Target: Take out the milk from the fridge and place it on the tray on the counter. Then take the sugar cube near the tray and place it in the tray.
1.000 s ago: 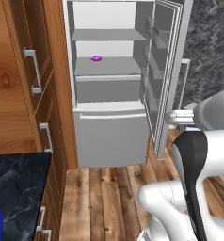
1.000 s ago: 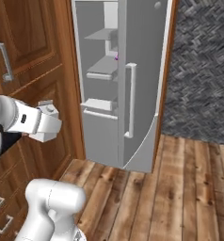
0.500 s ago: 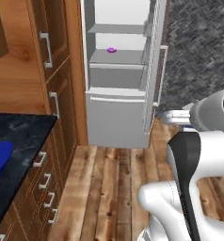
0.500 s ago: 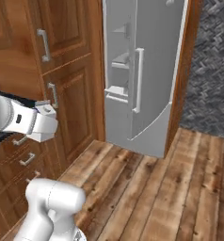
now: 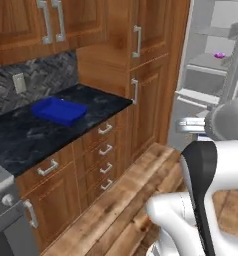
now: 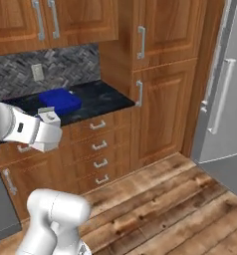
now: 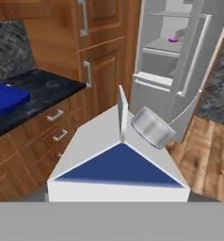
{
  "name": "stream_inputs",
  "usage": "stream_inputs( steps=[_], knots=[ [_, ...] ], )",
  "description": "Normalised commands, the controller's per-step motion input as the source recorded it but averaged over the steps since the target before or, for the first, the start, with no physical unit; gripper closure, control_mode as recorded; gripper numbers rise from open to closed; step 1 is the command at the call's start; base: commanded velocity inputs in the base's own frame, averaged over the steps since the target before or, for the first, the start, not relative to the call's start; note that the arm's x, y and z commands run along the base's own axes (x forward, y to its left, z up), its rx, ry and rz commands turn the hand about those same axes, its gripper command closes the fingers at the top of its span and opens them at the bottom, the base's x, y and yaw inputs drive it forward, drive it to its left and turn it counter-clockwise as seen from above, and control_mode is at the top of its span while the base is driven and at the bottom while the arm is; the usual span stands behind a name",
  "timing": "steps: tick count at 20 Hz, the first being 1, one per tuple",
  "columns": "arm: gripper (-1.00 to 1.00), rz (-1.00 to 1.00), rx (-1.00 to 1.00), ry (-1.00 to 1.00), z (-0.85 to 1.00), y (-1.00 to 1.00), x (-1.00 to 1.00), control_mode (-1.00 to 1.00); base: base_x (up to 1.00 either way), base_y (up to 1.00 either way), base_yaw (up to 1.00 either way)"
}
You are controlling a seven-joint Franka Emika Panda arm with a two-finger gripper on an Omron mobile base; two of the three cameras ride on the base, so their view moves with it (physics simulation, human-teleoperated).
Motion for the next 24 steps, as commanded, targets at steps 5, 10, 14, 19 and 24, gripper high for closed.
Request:
stream_inputs(
  steps=[5,10,14,19,24],
  knots=[
    [1.00,0.00,0.00,0.00,0.00,0.00,0.00,1.00,0.00,-0.25,0.92],
    [1.00,0.00,0.00,0.00,0.00,0.00,0.00,1.00,0.04,-0.59,0.78],
    [1.00,0.00,0.00,0.00,0.00,0.00,0.00,1.00,0.18,-0.92,0.60],
    [1.00,0.00,0.00,0.00,0.00,0.00,0.00,1.00,0.33,-1.00,0.26],
    [1.00,0.00,0.00,0.00,0.00,0.00,0.00,1.00,0.98,-0.62,0.02]
  ],
)
